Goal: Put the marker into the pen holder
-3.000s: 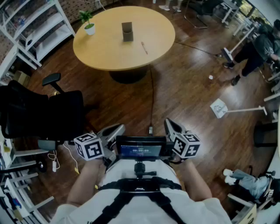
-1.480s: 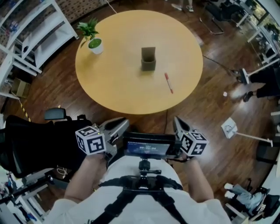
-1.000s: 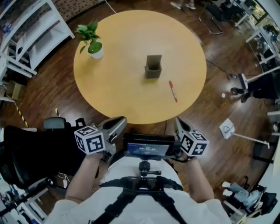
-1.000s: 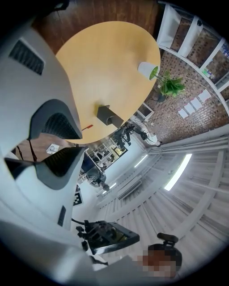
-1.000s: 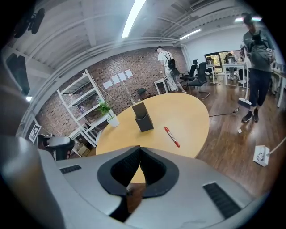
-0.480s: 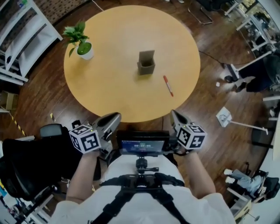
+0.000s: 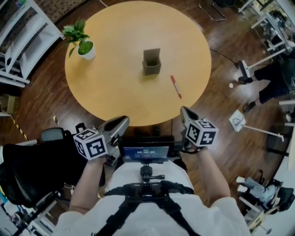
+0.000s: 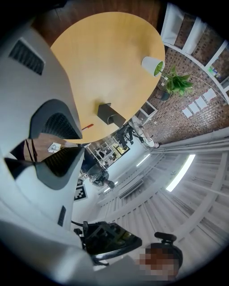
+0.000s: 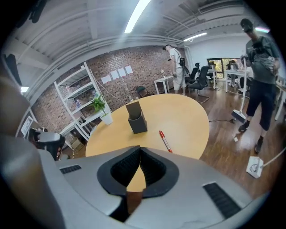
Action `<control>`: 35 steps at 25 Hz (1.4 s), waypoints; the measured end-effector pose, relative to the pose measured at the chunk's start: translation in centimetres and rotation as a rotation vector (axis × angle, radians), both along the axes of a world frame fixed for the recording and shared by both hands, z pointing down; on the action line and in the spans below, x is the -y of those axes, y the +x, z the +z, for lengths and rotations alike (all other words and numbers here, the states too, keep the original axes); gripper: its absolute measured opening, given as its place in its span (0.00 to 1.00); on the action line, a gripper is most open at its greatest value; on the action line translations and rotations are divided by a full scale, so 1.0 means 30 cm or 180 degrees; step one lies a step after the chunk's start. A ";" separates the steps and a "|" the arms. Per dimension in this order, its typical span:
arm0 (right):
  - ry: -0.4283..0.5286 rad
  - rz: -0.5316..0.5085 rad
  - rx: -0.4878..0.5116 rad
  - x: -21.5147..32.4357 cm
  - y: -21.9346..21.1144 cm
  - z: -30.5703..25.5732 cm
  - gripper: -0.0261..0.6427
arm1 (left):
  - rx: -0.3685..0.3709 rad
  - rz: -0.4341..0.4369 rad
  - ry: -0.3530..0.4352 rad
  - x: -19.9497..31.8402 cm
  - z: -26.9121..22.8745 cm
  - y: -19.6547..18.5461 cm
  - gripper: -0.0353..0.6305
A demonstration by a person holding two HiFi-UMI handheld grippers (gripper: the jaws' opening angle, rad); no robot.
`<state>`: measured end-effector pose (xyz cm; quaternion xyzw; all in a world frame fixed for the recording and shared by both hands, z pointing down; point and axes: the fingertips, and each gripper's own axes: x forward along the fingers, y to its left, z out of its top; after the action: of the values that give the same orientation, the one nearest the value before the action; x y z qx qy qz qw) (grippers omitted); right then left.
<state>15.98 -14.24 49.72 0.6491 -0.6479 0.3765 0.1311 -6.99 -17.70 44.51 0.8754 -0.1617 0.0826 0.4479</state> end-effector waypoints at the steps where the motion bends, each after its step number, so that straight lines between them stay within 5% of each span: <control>1: -0.0030 -0.0083 -0.0054 0.025 0.014 0.019 0.06 | 0.0011 -0.0022 -0.0002 0.003 0.003 0.008 0.11; 11: -0.0637 -0.1260 -0.0981 0.385 0.181 0.257 0.15 | 0.0164 -0.0221 -0.0093 0.003 0.017 0.087 0.11; 17: -0.1092 -0.1686 -0.0977 0.548 0.188 0.390 0.22 | 0.0195 -0.0272 -0.0146 0.005 0.024 0.124 0.11; 27: -0.1660 -0.1652 -0.1002 0.652 0.184 0.514 0.22 | 0.0227 -0.0434 -0.0129 0.003 0.025 0.103 0.11; 33: -0.1345 -0.1626 -0.1345 0.706 0.203 0.516 0.15 | 0.0251 -0.0446 -0.0153 0.003 0.029 0.094 0.11; 35: -0.1180 -0.1739 -0.1078 0.702 0.146 0.495 0.15 | 0.0261 -0.0423 -0.0149 0.006 0.037 0.101 0.11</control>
<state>20.37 -35.29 64.57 0.4705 -0.6872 0.3258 0.4476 -3.97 -17.88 45.63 0.8480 -0.2356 0.0923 0.4657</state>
